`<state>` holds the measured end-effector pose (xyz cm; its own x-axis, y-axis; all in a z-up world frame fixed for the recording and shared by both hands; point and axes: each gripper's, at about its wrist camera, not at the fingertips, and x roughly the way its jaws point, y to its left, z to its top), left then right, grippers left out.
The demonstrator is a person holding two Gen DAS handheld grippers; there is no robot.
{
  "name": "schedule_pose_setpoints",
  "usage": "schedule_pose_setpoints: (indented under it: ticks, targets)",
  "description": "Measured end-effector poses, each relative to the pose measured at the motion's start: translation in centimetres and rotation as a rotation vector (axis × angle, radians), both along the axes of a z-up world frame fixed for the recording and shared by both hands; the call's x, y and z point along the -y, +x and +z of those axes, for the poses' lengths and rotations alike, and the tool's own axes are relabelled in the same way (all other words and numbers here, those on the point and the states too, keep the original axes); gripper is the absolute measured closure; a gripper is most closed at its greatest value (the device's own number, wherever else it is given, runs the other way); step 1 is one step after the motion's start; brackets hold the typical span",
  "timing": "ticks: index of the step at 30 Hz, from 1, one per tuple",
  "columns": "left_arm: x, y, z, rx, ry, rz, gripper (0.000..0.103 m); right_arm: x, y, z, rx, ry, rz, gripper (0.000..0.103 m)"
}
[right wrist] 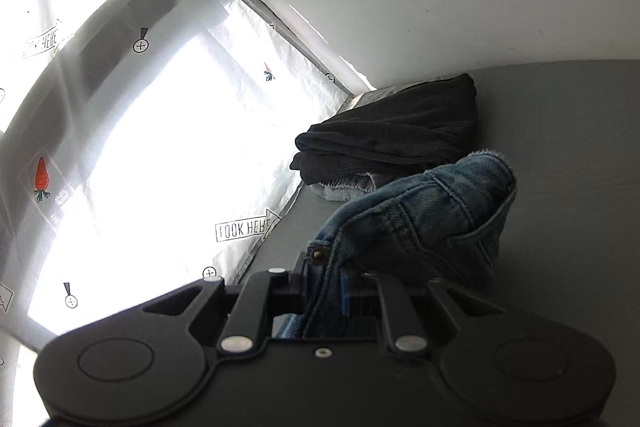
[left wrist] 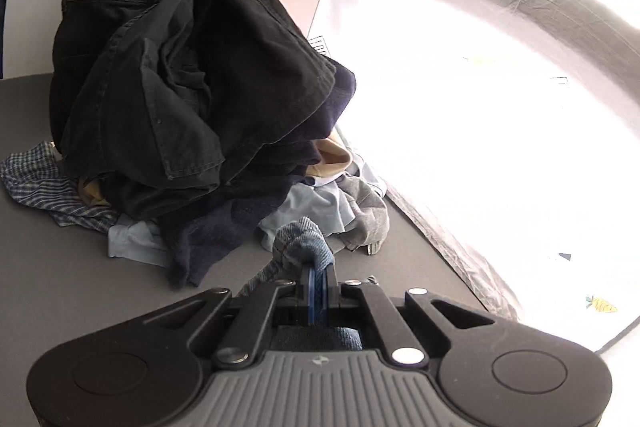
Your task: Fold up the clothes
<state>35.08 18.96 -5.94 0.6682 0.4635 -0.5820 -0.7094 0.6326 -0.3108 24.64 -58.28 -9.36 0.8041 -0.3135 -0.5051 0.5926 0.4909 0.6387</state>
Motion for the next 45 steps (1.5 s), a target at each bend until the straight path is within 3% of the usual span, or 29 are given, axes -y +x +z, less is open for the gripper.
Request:
schedule_pose_setpoints:
  ticks: [3, 4, 6, 7, 8, 9, 11, 16, 19, 24, 28, 31, 34, 37, 41, 45]
  targets:
    - [1.1, 8.9, -1.4, -0.09, 0.073, -0.038, 0.087, 0.4, 8.9, 0.7, -0.047, -0.069, 0.097, 0.084]
    - [1.4, 11.0, -2.0, -0.129, 0.072, -0.048, 0.085, -0.2, 11.5, 0.8, -0.102, -0.118, 0.117, 0.081]
    - [2.1, 13.4, -2.8, -0.156, 0.048, -0.069, 0.08, -1.8, 16.5, 0.9, -0.237, -0.235, 0.145, 0.057]
    - [2.6, 13.3, -3.1, -0.143, 0.041, -0.081, 0.071, -3.2, 17.5, 0.9, -0.263, -0.295, 0.171, 0.048]
    - [3.4, 12.7, -3.6, -0.129, 0.041, -0.098, 0.064, -4.9, 17.9, 0.9, -0.273, -0.356, 0.201, 0.043]
    - [4.3, 12.0, -4.2, -0.129, 0.045, -0.117, 0.052, -6.5, 18.4, 0.9, -0.284, -0.416, 0.232, 0.028]
    - [6.1, 10.2, -5.6, -0.182, 0.064, -0.167, 0.048, -8.8, 16.8, -1.0, -0.349, -0.459, 0.279, 0.01]
    - [9.1, 3.6, -9.2, -0.348, 0.079, -0.274, 0.046, -14.3, 11.6, -6.2, -0.528, -0.535, 0.392, 0.01]
    - [8.6, 0.0, -10.1, -0.399, 0.02, -0.255, 0.045, -15.6, 7.8, -8.5, -0.596, -0.488, 0.435, 0.009]
    - [6.1, -3.2, -9.6, -0.388, -0.08, -0.179, 0.043, -17.4, 4.8, -10.3, -0.635, -0.434, 0.496, 0.001]
    - [5.1, -3.5, -9.3, -0.349, -0.116, -0.202, 0.028, -18.2, 5.6, -12.0, -0.677, -0.46, 0.542, 0.0]
    - [4.8, -2.8, -10.6, -0.378, -0.136, -0.216, 0.027, -19.7, 5.9, -13.0, -0.719, -0.503, 0.592, 0.0]
    - [5.9, -2.2, -11.6, -0.405, -0.076, -0.267, 0.016, -21.3, 5.5, -13.2, -0.72, -0.581, 0.578, 0.0]
    - [7.6, -1.4, -11.9, -0.454, -0.001, -0.31, 0.016, -22.2, 5.6, -12.9, -0.731, -0.644, 0.596, 0.0]
    - [9.8, -0.9, -11.5, -0.43, -0.01, -0.409, 0.016, -23.4, 5.9, -12.5, -0.715, -0.744, 0.63, 0.0]
    - [13.1, -0.7, -11.4, -0.447, 0.075, -0.511, 0.016, -24.4, 6.8, -12.0, -0.689, -0.857, 0.673, 0.0]
